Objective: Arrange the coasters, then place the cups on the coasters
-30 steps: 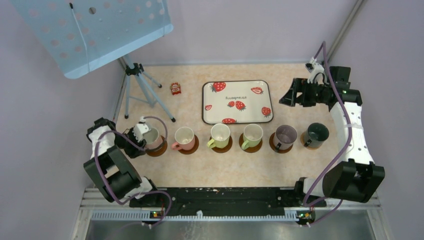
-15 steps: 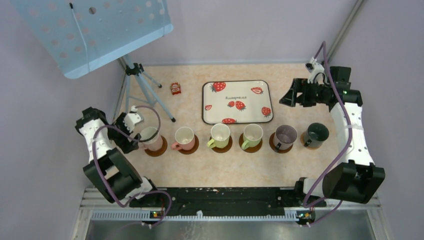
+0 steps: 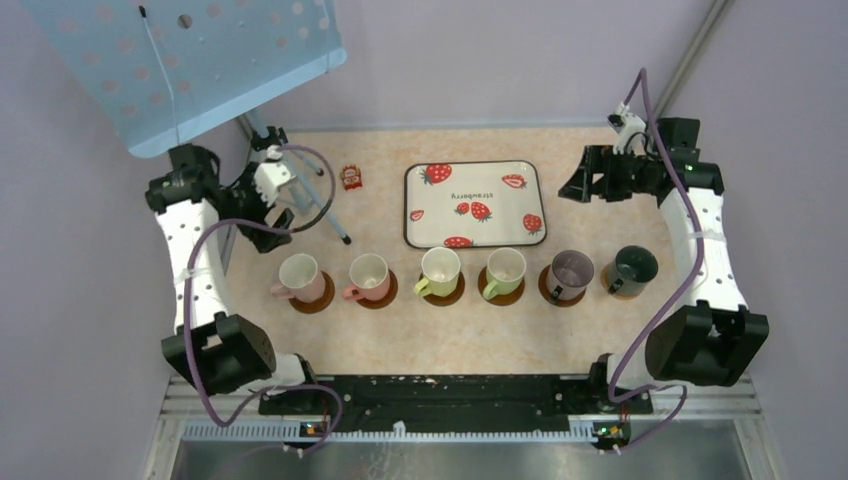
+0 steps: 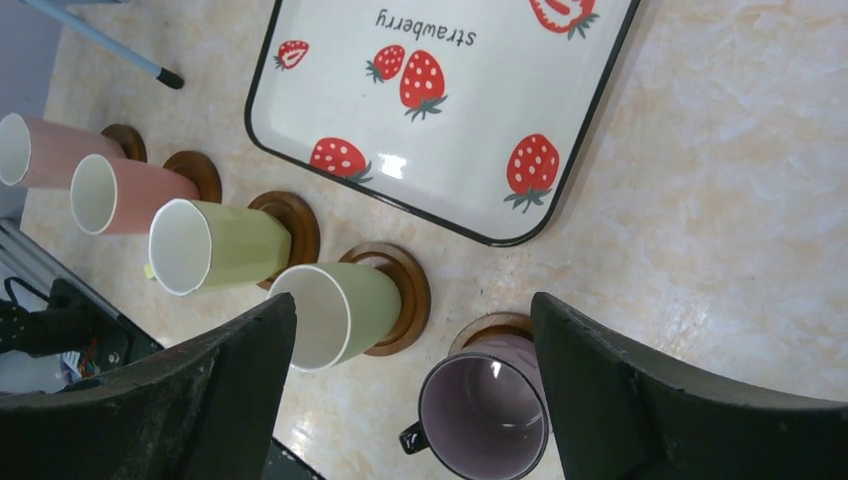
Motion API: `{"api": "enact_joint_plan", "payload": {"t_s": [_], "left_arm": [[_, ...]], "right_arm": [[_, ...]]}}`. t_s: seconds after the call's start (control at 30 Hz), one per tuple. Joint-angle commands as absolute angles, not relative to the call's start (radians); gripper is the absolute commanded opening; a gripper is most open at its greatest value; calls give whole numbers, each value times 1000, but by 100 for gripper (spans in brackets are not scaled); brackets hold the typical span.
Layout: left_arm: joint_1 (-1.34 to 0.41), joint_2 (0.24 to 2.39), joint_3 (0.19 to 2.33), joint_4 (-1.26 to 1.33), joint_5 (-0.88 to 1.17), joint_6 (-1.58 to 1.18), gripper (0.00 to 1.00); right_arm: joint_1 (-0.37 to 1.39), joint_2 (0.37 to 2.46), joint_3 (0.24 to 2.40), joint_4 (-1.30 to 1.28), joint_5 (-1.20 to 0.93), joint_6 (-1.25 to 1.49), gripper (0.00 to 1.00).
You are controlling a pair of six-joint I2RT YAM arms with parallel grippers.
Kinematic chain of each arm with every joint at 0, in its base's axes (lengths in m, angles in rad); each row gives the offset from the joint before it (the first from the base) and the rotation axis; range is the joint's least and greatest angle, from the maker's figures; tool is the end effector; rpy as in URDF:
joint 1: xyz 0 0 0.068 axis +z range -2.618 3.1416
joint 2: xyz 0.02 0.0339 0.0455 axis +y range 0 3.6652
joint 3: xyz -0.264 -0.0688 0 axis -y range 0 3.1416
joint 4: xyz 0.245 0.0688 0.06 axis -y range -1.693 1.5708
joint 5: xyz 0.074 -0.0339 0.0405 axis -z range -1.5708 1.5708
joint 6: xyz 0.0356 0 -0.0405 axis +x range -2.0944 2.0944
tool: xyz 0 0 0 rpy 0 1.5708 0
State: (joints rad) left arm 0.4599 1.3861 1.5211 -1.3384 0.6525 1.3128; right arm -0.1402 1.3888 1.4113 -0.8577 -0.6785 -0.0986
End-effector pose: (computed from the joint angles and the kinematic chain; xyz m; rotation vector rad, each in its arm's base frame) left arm 0.2273 0.0885 0.3700 1.1340 2.1300 -0.1685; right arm 0.2844 -0.0176 0.3632 -0.2595 2.2596 0.6862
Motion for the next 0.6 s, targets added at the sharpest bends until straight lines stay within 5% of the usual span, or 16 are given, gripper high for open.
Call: {"api": "enact_joint_plan", "payload": {"t_s": [0.0, 0.37, 0.57], "left_arm": [[256, 1419, 1615, -1285, 637, 924, 99], [-247, 1574, 1693, -968, 355, 492, 99], [-314, 1626, 1657, -850, 236, 289, 99]], "right_arm": [[-128, 1408, 1496, -861, -675, -136, 86], [-43, 1515, 1659, -972, -546, -223, 86], [34, 1548, 1631, -990, -508, -254, 87]]}}
